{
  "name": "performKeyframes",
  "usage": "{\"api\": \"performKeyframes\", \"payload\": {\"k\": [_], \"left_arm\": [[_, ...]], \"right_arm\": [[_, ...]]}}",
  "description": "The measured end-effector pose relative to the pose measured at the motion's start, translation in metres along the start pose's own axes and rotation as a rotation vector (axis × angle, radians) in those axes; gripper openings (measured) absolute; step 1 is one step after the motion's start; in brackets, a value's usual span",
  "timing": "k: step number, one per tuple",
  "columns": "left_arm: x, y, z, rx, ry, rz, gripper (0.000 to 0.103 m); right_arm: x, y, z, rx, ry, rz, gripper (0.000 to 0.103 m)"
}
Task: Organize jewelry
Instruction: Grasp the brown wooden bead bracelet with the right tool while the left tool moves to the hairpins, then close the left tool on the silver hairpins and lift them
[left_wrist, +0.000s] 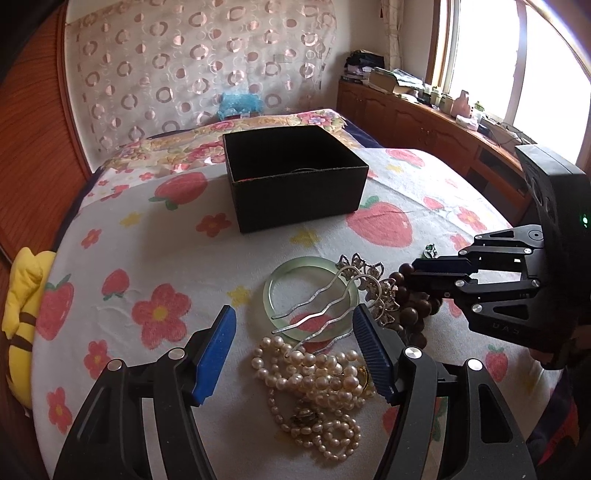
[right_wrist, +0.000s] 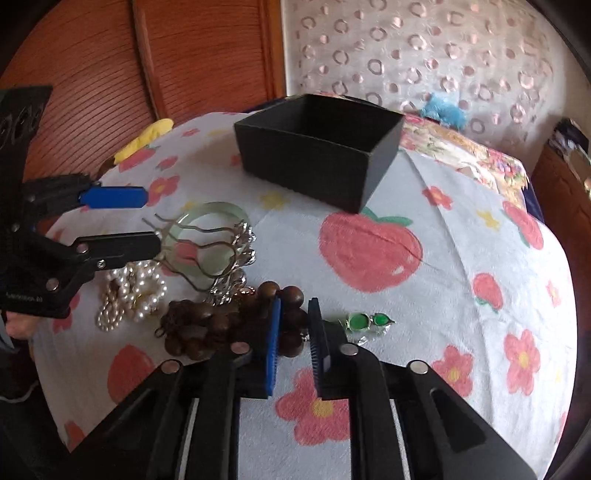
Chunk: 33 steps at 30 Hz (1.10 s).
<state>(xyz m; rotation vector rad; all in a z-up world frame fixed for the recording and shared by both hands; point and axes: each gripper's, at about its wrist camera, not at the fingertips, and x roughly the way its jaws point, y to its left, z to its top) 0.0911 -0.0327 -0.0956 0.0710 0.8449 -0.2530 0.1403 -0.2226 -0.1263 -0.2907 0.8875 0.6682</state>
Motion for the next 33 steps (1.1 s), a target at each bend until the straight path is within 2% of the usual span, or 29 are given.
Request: {"api": "performKeyframes", "payload": {"k": [4, 11, 16, 20, 33], "left_arm": [[0.001, -0.003, 0.001, 0.008, 0.005, -0.006, 0.063], [0.006, -0.015, 0.009, 0.059, 0.017, -0.010, 0.064], [0.015, -0.027, 0.016, 0.121, 0.045, -0.011, 0.064], [0.024, -0.037, 0.021, 0.181, 0.077, -0.019, 0.073], [0.044, -0.057, 0.030, 0.287, 0.158, -0.051, 0.073]], "right_arm": [[-0.007, -0.002, -0.004, 0.000, -0.005, -0.005, 0.015], [-0.059, -0.016, -0.014, 0.058, -0.132, -0.025, 0.015], [-0.085, -0.028, -0.019, 0.088, -0.175, -0.040, 0.015], [-0.090, -0.034, -0.023, 0.102, -0.180, -0.047, 0.015], [-0.082, -0.034, -0.031, 0.119, -0.166, -0.040, 0.015]]}}
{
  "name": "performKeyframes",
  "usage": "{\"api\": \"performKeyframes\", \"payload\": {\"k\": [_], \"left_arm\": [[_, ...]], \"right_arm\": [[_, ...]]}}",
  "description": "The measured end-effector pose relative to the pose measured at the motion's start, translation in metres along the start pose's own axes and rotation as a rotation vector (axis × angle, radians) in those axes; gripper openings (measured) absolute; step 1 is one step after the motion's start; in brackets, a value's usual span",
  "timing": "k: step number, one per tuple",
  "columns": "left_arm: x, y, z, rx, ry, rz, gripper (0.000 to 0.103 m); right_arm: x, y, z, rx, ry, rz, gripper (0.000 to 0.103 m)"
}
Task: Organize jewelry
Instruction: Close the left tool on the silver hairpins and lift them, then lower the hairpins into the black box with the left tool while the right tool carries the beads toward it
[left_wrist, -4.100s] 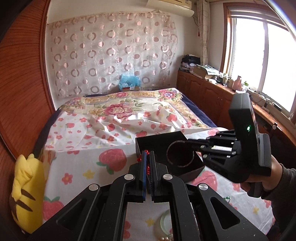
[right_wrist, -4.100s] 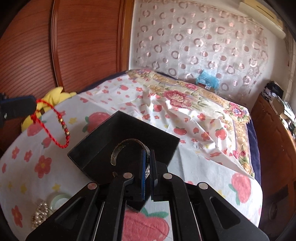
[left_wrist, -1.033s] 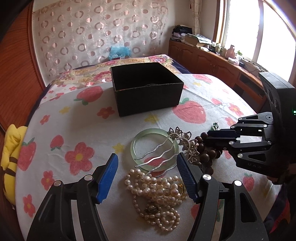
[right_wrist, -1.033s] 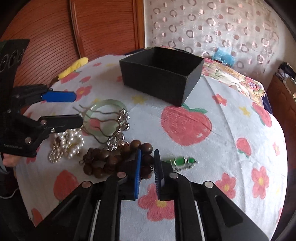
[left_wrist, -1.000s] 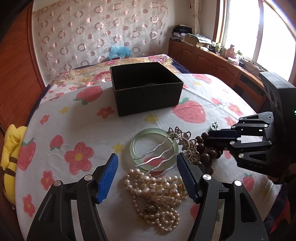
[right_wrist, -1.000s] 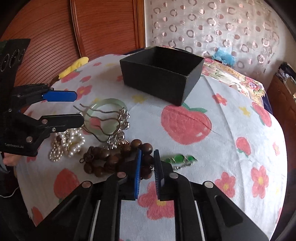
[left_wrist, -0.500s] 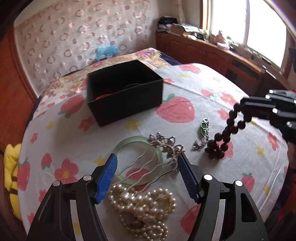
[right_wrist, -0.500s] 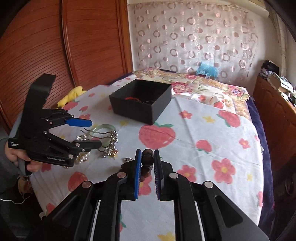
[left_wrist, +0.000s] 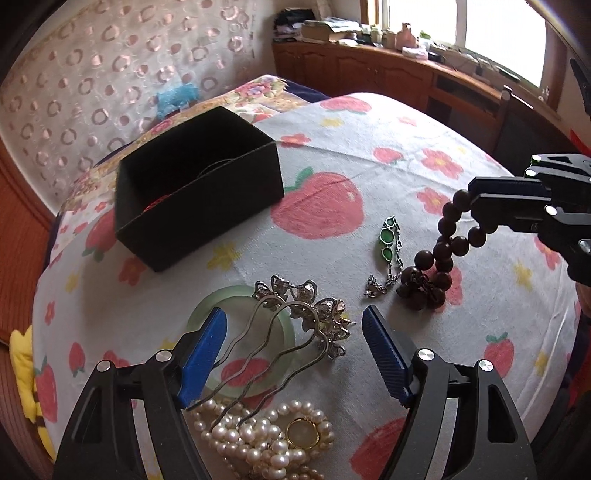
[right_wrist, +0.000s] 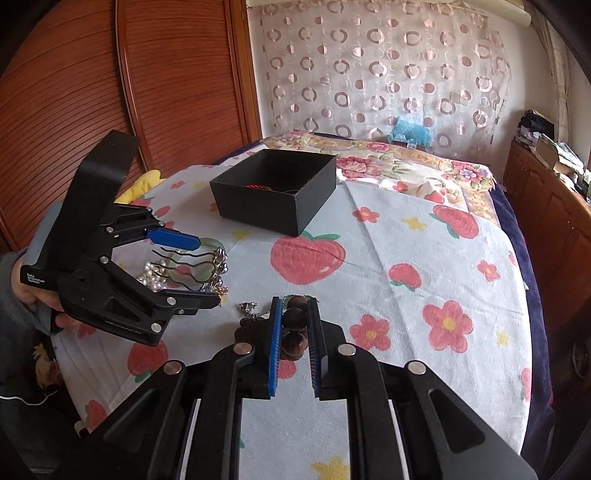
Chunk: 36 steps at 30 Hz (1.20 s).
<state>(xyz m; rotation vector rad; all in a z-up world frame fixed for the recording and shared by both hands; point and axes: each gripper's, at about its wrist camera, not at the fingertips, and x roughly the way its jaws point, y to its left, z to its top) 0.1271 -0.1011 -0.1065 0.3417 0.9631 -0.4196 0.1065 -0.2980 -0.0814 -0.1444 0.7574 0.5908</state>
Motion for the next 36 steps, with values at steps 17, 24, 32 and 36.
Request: {"api": "performKeyframes", "payload": {"k": [17, 24, 32, 36], "left_arm": [[-0.012, 0.006, -0.005, -0.025, -0.042, -0.045, 0.053], [-0.020, 0.009, -0.004, -0.051, -0.075, -0.046, 0.052], [-0.050, 0.019, 0.000, -0.096, -0.190, -0.049, 0.052], [-0.058, 0.025, 0.005, -0.121, -0.235, -0.044, 0.051]], "right_arm": [[0.005, 0.001, 0.000, 0.002, 0.010, 0.009, 0.015], [0.007, 0.004, 0.005, -0.008, 0.011, 0.008, 0.015], [-0.001, 0.006, 0.011, -0.011, -0.010, 0.012, 0.015], [-0.004, 0.008, 0.018, -0.018, -0.021, 0.012, 0.015]]}}
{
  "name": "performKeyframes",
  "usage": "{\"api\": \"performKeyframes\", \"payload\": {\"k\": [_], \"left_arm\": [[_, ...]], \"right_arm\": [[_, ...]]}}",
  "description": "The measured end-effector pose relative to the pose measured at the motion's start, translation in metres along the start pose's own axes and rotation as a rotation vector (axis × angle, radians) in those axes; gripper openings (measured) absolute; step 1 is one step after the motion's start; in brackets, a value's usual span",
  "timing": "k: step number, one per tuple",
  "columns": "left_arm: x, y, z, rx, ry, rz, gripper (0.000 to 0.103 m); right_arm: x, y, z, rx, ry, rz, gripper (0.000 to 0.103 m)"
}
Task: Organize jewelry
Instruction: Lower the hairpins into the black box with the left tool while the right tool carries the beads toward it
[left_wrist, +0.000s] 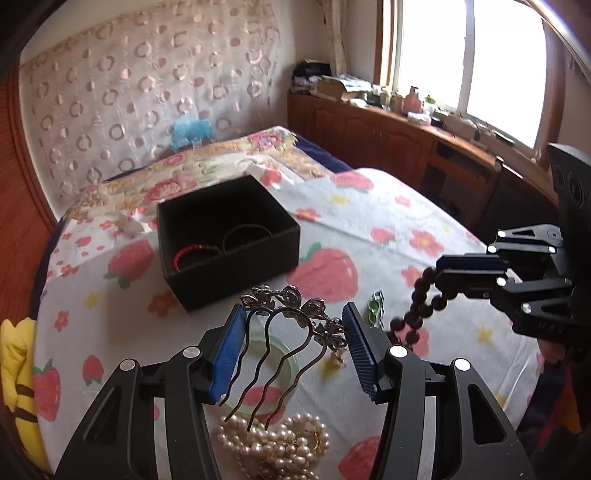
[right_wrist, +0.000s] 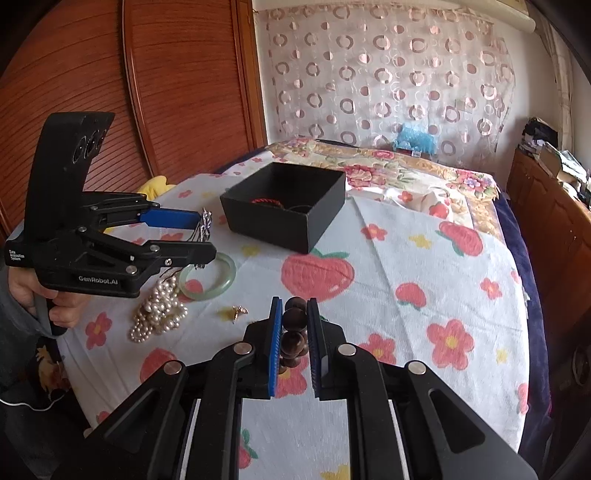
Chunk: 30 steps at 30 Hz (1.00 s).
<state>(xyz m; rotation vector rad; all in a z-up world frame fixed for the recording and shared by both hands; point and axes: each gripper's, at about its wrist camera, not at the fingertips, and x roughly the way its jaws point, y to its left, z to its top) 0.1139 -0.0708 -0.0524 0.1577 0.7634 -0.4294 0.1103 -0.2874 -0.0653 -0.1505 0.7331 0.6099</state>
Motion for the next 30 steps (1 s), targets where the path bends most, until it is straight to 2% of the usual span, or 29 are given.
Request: {"api": "performKeyframes", "payload": {"k": [10, 19, 25, 30], "left_arm": [[-0.017, 0.006, 0.019, -0.032, -0.080, -0.001, 0.051], [-0.021, 0.017, 0.046, -0.038, -0.125, 0.009, 0.052], [0.000, 0.039, 0.079, -0.068, -0.129, 0.013, 0.052], [0.028, 0.058, 0.093, -0.108, -0.108, 0.018, 0.052]], "right_arm": [[-0.005, 0.004, 0.021, -0.020, -0.038, 0.002, 0.015], [-0.013, 0.003, 0.062, -0.055, -0.107, -0.002, 0.015], [-0.009, -0.004, 0.086, -0.062, -0.141, 0.008, 0.015], [0.001, -0.011, 0.104, -0.072, -0.152, 0.013, 0.015]]}}
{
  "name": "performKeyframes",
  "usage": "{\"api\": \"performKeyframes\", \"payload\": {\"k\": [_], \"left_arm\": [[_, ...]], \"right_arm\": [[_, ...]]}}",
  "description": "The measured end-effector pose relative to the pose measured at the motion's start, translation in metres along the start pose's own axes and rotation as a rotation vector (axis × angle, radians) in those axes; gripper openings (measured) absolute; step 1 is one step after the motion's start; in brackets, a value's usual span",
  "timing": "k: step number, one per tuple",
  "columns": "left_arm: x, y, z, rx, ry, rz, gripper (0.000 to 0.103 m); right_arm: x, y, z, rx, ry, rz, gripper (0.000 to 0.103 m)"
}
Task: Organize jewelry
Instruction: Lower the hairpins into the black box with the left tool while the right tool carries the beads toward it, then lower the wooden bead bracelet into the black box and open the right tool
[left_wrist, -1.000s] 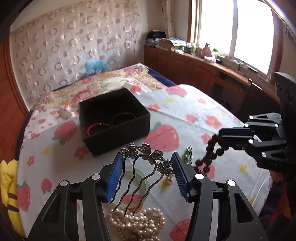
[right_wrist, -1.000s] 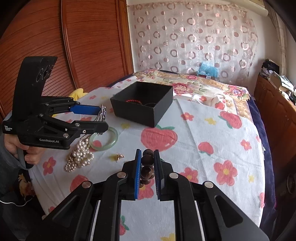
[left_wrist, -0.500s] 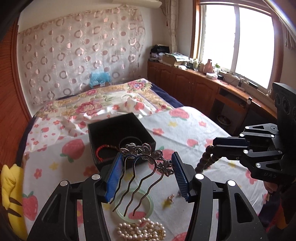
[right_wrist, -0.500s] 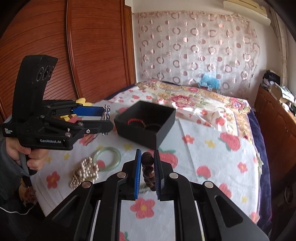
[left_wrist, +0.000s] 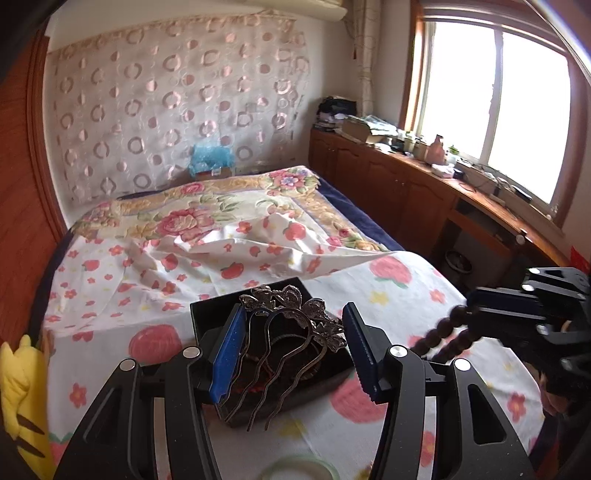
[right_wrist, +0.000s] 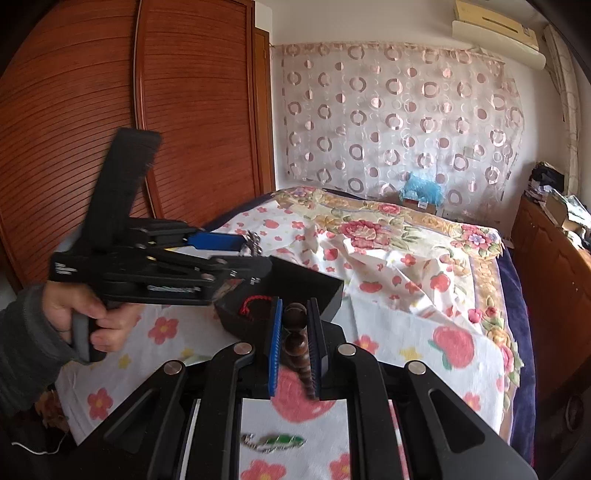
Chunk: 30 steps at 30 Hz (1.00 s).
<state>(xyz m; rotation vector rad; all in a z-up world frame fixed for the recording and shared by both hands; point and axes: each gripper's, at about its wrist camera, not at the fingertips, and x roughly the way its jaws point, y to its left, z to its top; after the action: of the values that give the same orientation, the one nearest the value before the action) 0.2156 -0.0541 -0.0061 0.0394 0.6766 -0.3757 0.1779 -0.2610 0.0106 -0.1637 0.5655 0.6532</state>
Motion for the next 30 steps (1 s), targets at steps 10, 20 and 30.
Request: {"api": "performKeyframes", "payload": {"k": [10, 20, 30], "left_arm": [[0.040, 0.019, -0.006, -0.023, 0.052, -0.004, 0.052], [0.034, 0.032, -0.007, -0.037, 0.027, 0.029, 0.061], [-0.001, 0.057, -0.016, -0.060, -0.015, 0.116, 0.078]], "right_arm": [[0.026, -0.011, 0.015, -0.007, -0.001, 0.012, 0.015], [0.044, -0.014, 0.024, -0.012, 0.005, 0.010, 0.015], [0.069, -0.023, 0.032, 0.005, 0.010, 0.021, 0.015]]}}
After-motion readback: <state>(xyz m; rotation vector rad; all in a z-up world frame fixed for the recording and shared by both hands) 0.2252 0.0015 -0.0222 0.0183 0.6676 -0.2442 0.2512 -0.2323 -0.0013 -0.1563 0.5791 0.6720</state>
